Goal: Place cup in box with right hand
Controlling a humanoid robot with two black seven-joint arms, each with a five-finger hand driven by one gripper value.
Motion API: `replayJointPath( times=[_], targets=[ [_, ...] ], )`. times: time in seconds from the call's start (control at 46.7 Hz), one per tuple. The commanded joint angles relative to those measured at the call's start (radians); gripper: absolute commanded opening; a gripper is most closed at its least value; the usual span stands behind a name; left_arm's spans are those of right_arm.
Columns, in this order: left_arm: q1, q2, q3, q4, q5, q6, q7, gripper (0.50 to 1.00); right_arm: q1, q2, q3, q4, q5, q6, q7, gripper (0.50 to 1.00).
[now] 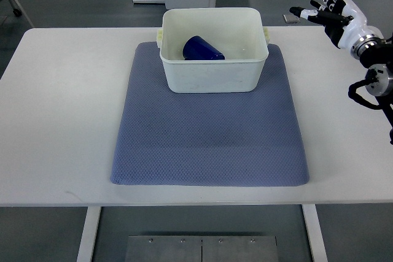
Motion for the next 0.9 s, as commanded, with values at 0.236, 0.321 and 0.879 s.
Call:
replayJointPath(
  times=[0.236, 0.321, 0.879],
  targets=[
    [0.001, 0.0, 0.002, 0.0, 0.0, 0.0, 0.0, 1.0, -0.144, 0.079, 0.214, -0.002, -0.001, 0.008, 0.009, 1.0],
    [0.001, 0.0, -0.001, 0.002, 0.0, 0.0, 0.0, 1.0, -0.166, 0.107, 0.257, -0.005, 0.0, 0.008, 0.037, 1.0],
    [-0.001, 0.0, 0.002, 0.0, 0.0, 0.0, 0.0, 1.0, -0.269, 0.286, 0.377, 0.0, 0.002, 0.011, 0.095, 1.0]
  ],
)
